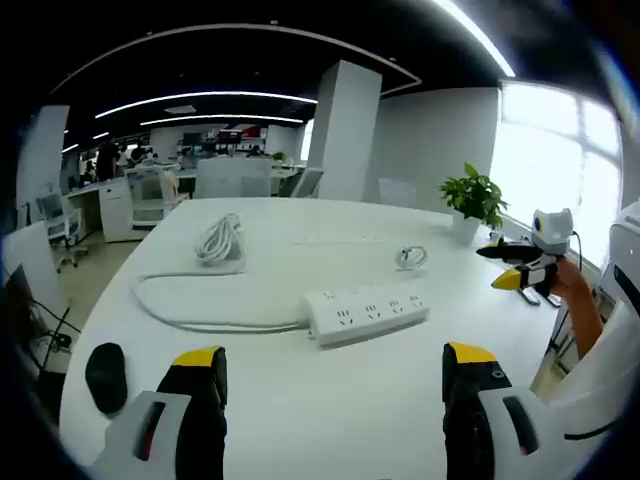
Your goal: Straighten the power strip on the desk, plug the charger into it
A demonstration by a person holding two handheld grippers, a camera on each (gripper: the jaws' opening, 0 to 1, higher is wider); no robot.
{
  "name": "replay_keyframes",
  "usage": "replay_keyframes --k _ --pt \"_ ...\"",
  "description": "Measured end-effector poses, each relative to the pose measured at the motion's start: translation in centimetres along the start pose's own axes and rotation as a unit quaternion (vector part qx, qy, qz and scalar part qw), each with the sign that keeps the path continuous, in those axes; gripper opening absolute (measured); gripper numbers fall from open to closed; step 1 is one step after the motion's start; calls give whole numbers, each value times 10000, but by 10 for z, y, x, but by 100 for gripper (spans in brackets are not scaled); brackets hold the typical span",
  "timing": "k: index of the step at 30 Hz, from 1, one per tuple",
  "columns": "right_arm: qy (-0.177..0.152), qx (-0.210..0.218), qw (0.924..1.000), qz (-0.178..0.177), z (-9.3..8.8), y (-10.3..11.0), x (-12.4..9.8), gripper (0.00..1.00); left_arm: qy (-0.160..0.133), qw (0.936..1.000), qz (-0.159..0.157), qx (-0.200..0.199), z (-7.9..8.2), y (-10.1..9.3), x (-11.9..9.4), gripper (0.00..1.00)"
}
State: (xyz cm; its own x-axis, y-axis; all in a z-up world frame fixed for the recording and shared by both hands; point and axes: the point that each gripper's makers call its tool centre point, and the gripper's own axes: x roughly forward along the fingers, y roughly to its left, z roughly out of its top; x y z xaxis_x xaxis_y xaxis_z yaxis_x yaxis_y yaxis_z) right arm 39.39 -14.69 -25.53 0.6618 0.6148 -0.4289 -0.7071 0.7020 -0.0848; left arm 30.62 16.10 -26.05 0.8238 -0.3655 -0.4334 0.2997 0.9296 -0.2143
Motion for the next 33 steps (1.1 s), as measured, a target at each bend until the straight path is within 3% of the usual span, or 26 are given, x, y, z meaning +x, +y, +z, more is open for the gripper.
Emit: replay_keyframes --k 15,24,33 --pt "65 117 9999 -12 -14 -3 -3 83 87 9995 -230 215 4 -12 14 90" --pt "92 120 9999 -8 -17 -7 0 83 210 9992 -206 275 1 -11 18 90" --pt "-113 63 9999 -55 -3 2 -8 85 157 9979 -362 513 10 -15 19 90"
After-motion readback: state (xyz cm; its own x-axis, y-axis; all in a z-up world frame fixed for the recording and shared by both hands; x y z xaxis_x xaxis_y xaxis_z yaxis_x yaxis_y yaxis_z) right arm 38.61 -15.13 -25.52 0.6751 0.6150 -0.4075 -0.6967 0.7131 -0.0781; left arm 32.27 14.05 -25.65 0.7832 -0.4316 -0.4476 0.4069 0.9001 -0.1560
